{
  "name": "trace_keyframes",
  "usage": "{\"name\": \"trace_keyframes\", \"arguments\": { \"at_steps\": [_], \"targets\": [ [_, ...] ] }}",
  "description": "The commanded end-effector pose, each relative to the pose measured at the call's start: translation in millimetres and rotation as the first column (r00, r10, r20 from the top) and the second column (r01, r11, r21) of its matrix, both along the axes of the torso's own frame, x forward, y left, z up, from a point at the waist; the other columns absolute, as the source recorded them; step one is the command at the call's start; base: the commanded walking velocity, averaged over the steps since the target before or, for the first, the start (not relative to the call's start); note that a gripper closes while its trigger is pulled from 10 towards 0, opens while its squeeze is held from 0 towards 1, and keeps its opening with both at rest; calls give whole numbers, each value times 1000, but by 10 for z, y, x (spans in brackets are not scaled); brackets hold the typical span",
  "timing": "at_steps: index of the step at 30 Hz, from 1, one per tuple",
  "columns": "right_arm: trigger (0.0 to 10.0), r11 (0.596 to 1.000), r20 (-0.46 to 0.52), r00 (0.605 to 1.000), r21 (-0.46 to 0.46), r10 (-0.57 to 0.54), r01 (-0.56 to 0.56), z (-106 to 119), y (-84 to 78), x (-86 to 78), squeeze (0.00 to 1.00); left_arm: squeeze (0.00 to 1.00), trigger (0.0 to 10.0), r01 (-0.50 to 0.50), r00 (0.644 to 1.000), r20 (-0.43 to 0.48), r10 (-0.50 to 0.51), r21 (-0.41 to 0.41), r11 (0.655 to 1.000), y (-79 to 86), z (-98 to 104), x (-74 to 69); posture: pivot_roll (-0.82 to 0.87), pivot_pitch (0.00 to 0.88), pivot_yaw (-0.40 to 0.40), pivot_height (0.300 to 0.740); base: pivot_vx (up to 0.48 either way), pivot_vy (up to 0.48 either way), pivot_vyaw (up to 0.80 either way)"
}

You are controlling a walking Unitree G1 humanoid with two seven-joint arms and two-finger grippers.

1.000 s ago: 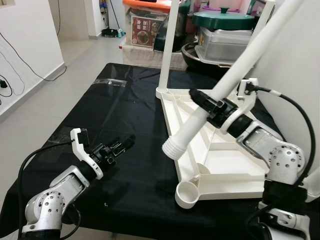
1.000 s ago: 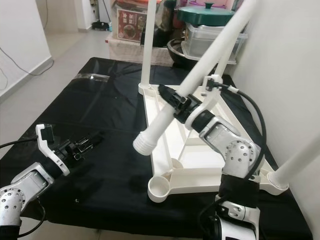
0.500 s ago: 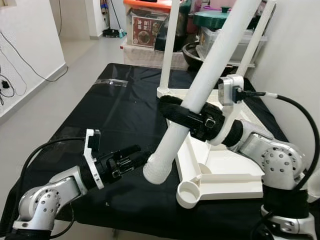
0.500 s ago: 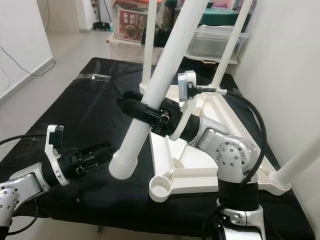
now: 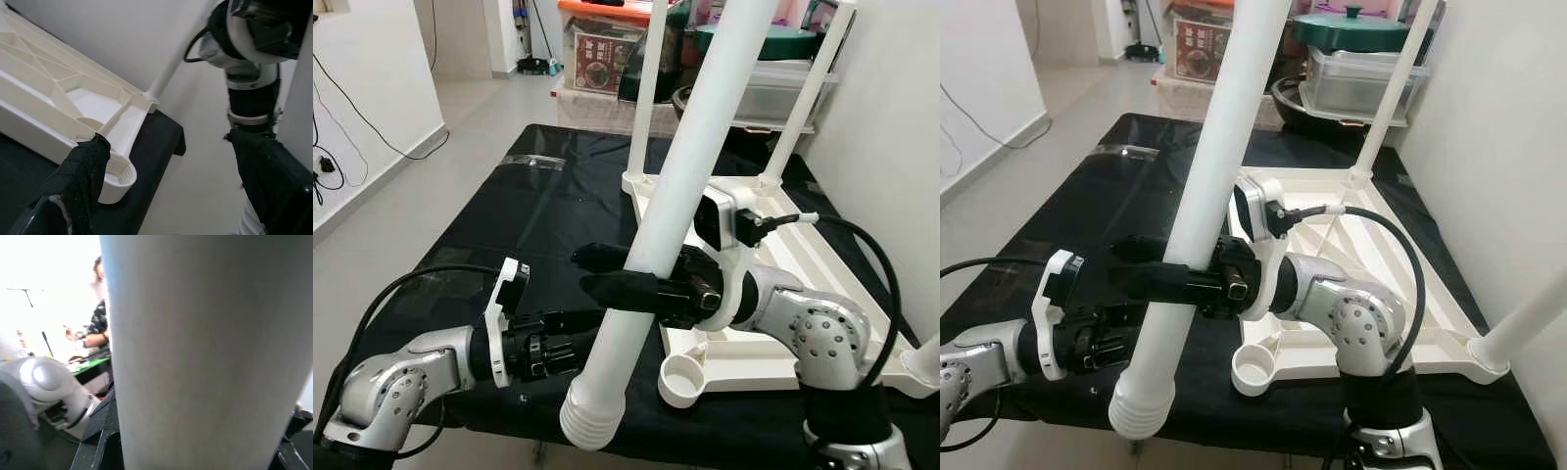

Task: Building children table

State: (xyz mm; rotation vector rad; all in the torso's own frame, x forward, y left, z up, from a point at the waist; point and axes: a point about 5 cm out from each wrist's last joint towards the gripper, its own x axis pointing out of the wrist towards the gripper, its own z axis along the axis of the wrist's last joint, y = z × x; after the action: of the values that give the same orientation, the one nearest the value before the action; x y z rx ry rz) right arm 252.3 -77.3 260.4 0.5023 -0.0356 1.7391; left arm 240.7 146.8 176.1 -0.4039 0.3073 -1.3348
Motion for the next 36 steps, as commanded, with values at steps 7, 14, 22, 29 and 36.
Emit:
{"name": "trace_keyframes", "arguments": {
  "at_steps": [7, 14, 22, 29, 36],
  "targets": [
    [0, 1000, 32, 999, 18, -7, 6, 6, -50, 56, 0, 0, 10000, 83, 994, 71, -83, -7, 996, 25, 205, -59, 112, 0, -104, 740, 0, 0, 0],
    [0, 1000, 31, 999, 8, -13, 12, -57, -128, 89, 0, 0, 10000, 16, 994, 112, -19, 28, 999, 235, 282, -23, 120, 0, -115, 740, 0, 0, 0],
    [0, 999, 16, 999, -12, -33, 33, -135, -211, 134, 0, 0, 10000, -13, 988, 156, 11, 14, 1000, 349, 422, -49, 123, 0, -119, 740, 0, 0, 0],
    [0, 999, 9, 999, -17, -36, 36, -161, -176, 173, 0, 0, 10000, 39, 988, 150, -37, -14, 999, 255, 410, -92, 126, 0, -117, 740, 0, 0, 0],
    [0, 999, 14, 999, -17, -34, 34, -157, -137, 194, 0, 0, 10000, 101, 988, 118, -98, -17, 995, 94, 312, -126, 120, 0, -113, 740, 0, 0, 0]
  ]
}}
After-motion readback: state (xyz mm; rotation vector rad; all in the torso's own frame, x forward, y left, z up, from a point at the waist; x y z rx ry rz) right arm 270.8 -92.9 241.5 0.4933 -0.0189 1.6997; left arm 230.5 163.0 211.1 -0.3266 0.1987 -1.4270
